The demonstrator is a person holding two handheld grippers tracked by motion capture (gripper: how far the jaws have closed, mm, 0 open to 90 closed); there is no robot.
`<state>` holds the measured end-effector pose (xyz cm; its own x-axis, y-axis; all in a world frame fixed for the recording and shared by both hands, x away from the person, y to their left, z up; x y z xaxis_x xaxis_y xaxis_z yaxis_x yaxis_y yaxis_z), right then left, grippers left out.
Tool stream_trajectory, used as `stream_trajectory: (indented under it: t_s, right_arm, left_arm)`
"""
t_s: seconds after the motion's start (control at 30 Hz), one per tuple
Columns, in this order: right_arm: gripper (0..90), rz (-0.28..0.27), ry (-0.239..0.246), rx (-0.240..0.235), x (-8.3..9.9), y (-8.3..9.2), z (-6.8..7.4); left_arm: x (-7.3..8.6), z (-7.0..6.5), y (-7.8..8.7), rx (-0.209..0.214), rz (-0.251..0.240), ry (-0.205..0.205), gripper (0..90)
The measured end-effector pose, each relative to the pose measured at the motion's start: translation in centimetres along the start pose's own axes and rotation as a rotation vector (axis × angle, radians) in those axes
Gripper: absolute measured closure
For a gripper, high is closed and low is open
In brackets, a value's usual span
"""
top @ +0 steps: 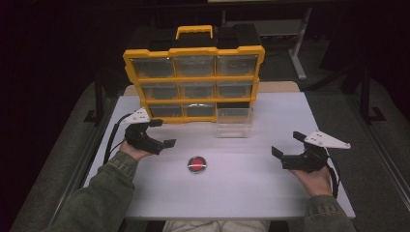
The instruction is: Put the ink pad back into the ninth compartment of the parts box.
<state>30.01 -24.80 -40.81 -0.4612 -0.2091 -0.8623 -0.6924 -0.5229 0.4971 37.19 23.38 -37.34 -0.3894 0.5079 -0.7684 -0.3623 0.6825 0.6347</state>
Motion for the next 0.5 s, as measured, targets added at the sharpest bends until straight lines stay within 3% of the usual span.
stream_trajectory:
  t_s: [0.27,0.5]
  right_arm:
    - [0.0,0.022,0.014,-0.011,0.0,-0.2,0.2]
    - [0.0,0.039,0.026,-0.014,0.1,-0.4,0.5]
  left_arm:
    - [-0.8,-0.9,-2.0,0.024,0.062,-0.071,0.0]
    - [-1.1,-1.4,-3.4,0.049,0.101,-0.094,0.0]
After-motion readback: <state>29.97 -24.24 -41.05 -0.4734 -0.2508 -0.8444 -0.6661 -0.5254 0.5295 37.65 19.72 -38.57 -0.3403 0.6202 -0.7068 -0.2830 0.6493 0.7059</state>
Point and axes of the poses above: each handheld gripper's, and its own axes: y roughly backward along the jaws, x roughly out of its underside, z roughly to its left, the point moved 1 cm from there along -y, roughly forward along the jaws, and after that the axes turned 10 degrees about z, right-handed, at the moved point
